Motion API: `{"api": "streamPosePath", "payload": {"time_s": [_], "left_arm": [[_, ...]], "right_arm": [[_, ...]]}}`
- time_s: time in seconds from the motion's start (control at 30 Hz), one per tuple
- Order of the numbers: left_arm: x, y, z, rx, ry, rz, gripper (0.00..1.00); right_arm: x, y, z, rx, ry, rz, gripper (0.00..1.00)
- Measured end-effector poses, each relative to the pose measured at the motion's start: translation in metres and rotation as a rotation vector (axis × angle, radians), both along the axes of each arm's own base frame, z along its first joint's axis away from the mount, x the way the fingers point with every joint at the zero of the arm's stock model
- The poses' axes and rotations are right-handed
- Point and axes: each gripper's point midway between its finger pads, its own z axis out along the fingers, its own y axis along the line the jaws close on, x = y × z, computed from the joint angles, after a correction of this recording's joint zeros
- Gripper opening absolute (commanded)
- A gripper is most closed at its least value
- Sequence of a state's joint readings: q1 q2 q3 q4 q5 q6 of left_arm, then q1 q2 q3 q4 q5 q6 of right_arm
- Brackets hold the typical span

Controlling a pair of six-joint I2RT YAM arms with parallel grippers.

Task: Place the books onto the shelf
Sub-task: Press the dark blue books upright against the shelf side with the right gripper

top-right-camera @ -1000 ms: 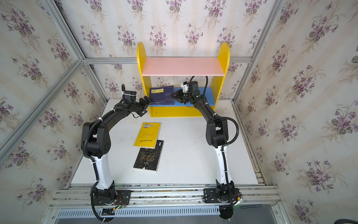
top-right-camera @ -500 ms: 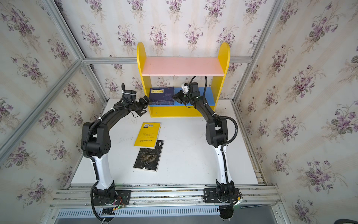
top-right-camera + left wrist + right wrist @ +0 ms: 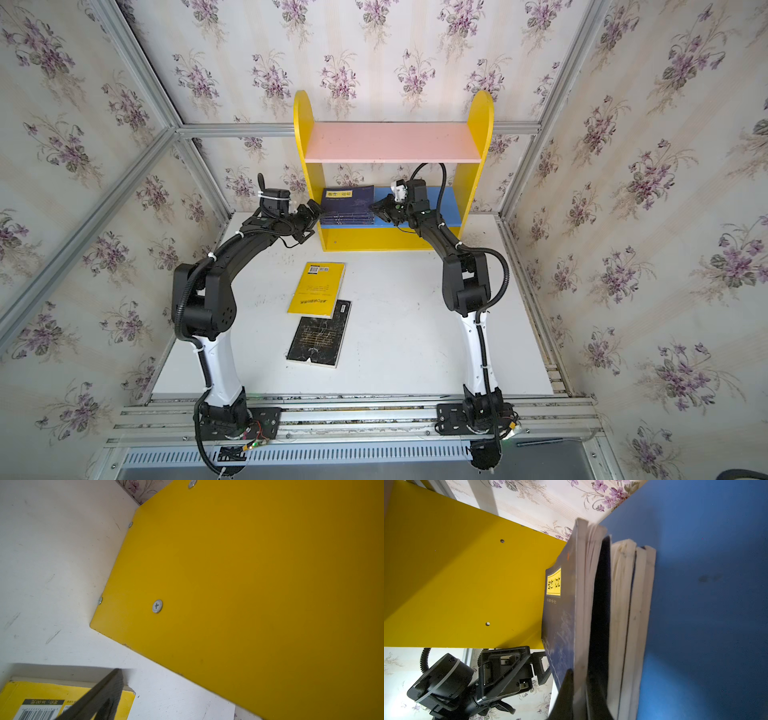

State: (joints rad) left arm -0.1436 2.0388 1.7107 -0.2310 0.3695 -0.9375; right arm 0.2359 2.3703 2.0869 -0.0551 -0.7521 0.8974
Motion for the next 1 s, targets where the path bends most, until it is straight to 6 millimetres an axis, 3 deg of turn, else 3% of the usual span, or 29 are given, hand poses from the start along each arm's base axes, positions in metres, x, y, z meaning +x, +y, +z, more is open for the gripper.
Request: {"api": "streamPosePath", "payload": {"time_s": [0.5,1.0], "left_arm": [[0.0,0.001,-0.013,-0.002,0.021,0.023,0.99],[0.003,-0.003,-0.02,0.006,0.027,0.022,0.99]], "right_arm": [[0.0,0.003,0.006,-0.013,-0.028,0.047,0.07],[-0.002,0.002,-0.001,-0.024,-0.016,0.066,0.07]]}}
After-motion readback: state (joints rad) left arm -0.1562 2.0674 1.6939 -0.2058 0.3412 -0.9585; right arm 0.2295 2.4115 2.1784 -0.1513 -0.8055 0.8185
